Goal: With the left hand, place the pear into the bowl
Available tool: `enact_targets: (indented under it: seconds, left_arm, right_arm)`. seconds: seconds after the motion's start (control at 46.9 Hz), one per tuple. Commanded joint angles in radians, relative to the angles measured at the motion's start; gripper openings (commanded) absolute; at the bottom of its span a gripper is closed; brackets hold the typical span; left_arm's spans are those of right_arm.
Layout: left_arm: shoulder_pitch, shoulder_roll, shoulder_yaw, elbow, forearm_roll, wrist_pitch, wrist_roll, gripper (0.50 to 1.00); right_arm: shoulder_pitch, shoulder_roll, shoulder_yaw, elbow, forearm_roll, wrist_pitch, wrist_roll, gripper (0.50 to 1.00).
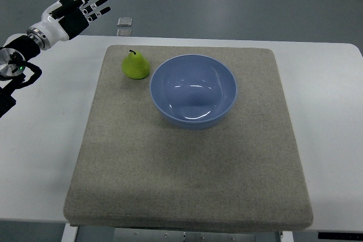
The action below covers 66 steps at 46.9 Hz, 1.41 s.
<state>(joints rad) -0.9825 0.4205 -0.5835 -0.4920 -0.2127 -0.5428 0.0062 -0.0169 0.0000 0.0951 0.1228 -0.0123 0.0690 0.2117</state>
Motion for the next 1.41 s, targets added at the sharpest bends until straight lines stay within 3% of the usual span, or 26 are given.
enact_targets:
  seconds: [0.0, 0.277, 0.47, 0.768, 1.131, 1.387]
  left_arm:
    - [0.001, 0.006, 0.013, 0.007, 0.01, -0.042, 0.0, 0.996]
    - [-0.042, 0.012, 0.03, 0.003, 0.366, -0.068, -0.018, 0.994]
    - [-0.076, 0.017, 0.031, 0.001, 0.648, -0.068, -0.144, 0.994]
    - [-0.113, 0.02, 0.031, -0.02, 1.136, -0.043, -0.276, 0.994]
    - [-0.139, 0.02, 0.116, -0.115, 1.484, 0.066, -0.305, 0.994]
    - [-0.127, -0.017, 0.148, -0.123, 1.619, 0.13, -0.325, 0.994]
  right_arm:
    - [0.0, 0.0, 0.0, 0.0, 0.0, 0.0, 0.0, 0.926]
    - [0.0, 0.0, 0.0, 0.0, 0.0, 0.0, 0.0, 0.926]
    - [0.0, 0.0, 0.0, 0.0, 0.0, 0.0, 0.0, 0.926]
    - [0.0, 0.0, 0.0, 0.0, 0.0, 0.0, 0.0, 0.926]
    - [0.0, 0.0, 0.0, 0.0, 0.0, 0.0, 0.0, 0.926]
    - [0.0, 0.0, 0.0, 0.0, 0.0, 0.0, 0.0, 0.926]
